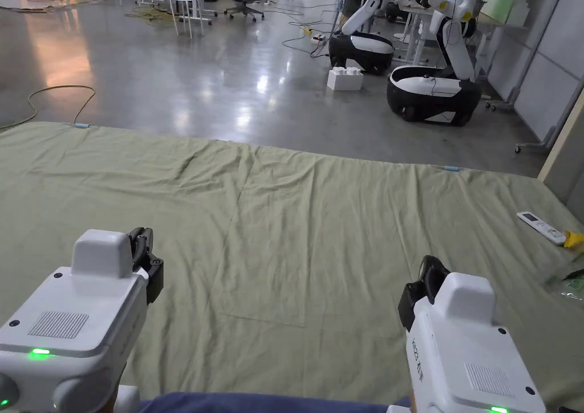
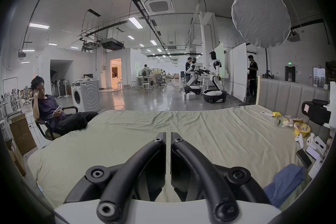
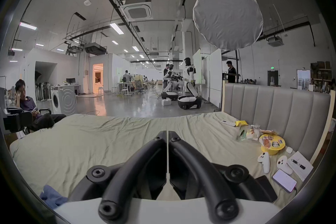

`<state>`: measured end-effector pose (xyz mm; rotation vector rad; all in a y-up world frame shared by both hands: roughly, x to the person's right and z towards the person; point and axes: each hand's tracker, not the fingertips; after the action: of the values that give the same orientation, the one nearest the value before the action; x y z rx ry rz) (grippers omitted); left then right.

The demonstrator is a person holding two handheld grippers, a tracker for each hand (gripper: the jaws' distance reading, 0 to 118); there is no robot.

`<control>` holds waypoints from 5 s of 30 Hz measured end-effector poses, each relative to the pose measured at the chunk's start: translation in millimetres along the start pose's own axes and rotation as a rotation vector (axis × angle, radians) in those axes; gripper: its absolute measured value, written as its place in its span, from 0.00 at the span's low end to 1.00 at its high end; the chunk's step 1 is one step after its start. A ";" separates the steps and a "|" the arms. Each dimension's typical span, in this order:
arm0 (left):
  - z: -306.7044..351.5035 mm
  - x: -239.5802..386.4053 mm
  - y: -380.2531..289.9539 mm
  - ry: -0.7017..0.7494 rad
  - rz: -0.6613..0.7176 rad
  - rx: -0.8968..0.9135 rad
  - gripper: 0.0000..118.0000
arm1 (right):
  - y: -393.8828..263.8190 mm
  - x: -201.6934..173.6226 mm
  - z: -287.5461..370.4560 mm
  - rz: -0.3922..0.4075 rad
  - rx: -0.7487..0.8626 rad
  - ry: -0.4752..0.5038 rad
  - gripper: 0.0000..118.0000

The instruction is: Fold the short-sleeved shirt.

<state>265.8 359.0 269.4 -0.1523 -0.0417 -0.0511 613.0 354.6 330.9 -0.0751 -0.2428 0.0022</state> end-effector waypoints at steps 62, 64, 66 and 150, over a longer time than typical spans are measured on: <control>-56.2 -198.5 -153.6 -0.506 0.738 -0.798 0.09 | -37.1 -9.8 -2.4 0.109 -0.177 0.101 0.00; -58.4 -213.3 -139.9 -0.479 0.707 -0.798 0.09 | -35.1 -7.7 -2.6 0.106 -0.173 0.101 0.00; -43.9 -205.2 -124.3 -0.427 0.650 -0.792 0.09 | -33.5 -6.8 -2.2 0.107 -0.167 0.100 0.00; -13.9 89.8 -134.9 -0.592 0.451 -0.932 0.51 | -54.1 34.0 12.5 0.031 -0.241 0.059 0.00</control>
<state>348.7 219.5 280.0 -1.1020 -0.5764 0.4365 642.7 301.9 355.2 -0.3178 -0.1825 0.0012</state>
